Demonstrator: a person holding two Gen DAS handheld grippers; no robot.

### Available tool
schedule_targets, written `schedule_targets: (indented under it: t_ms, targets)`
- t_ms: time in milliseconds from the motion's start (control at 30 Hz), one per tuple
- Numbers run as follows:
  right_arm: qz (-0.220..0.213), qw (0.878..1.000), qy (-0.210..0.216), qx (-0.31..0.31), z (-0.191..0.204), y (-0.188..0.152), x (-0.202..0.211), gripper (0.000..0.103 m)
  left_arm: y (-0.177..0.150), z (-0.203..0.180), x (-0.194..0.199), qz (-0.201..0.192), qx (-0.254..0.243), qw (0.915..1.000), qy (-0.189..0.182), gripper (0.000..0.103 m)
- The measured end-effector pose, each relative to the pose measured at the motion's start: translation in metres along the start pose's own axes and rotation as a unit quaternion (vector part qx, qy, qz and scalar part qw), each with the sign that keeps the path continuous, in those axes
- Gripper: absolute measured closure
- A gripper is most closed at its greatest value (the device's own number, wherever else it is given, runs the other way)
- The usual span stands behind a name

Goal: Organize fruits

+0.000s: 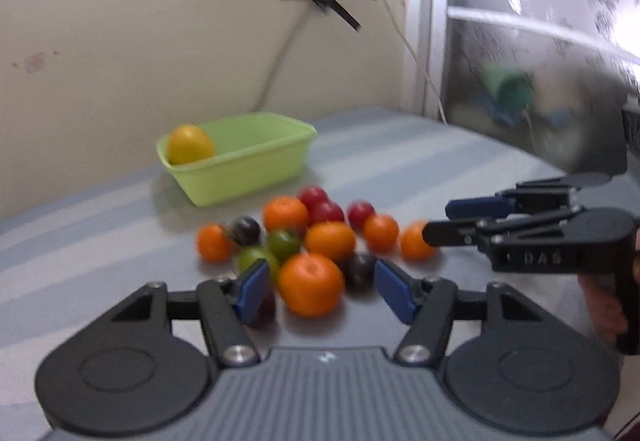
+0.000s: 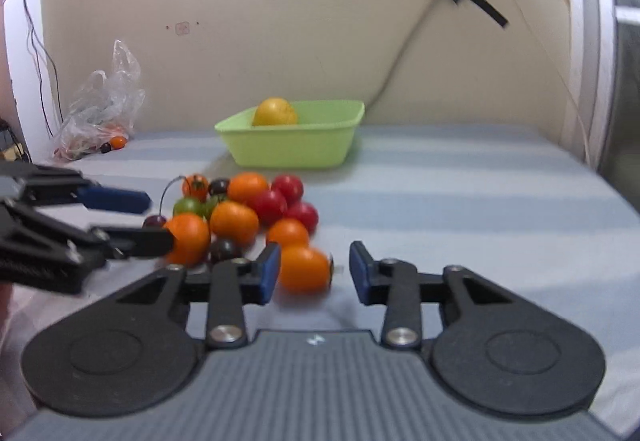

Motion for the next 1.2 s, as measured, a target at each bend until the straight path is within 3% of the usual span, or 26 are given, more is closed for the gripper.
schedule_targets:
  t_ms: [133,300,400,533,667,767,900,1033,1200]
  targets:
    - [0.005,1.0,0.001,-0.003,-0.002,0.002,-0.005,0.063,0.0,-0.001,-0.011,-0.007,-0.01,0.9997,0.023,0.046]
    - [0.004,1.0,0.011,0.0,0.002,0.0,-0.004,0.062,0.004,0.004,-0.016,-0.009,-0.008,0.9997,0.022,0.046]
    - [0.002,1.0,0.013,0.001,0.003,-0.001,-0.004,0.062,0.002,0.001,-0.011,-0.003,-0.008,0.9999,0.011,0.057]
    - [-0.022,1.0,0.013,0.014,0.011,0.002,0.008,0.062,-0.001,0.003,0.01,-0.021,0.006,0.9997,0.007,0.057]
    - [-0.028,0.997,0.041,0.053,0.033,0.004,0.013,0.062,-0.008,0.026,0.02,-0.019,0.062,0.9976,0.024,0.056]
    - [-0.009,0.994,0.057,0.097,0.052,0.0,0.002,0.063,-0.013,0.045,0.011,0.002,0.112,0.9936,0.013,0.056]
    - [0.013,0.99,0.048,0.136,0.065,-0.004,-0.018,0.063,-0.02,0.056,-0.003,0.018,0.147,0.989,-0.007,0.056]
    - [0.026,0.988,0.044,0.147,0.069,-0.005,-0.029,0.063,-0.021,0.063,-0.007,0.011,0.17,0.9852,-0.019,0.052]
    - [0.035,0.989,0.057,0.134,0.064,-0.002,-0.036,0.064,-0.024,0.074,-0.011,0.005,0.221,0.9745,-0.038,0.054]
Point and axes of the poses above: each gripper's, at about its wrist camera, not at the fingertips, and x roughly against the way its jaws point, z to its left, y to its top, the point moved 5 cm from there along -x, roughly the way its jaws point, and after that the axes turned 2 degrees about -x, right-handed, at the moved point
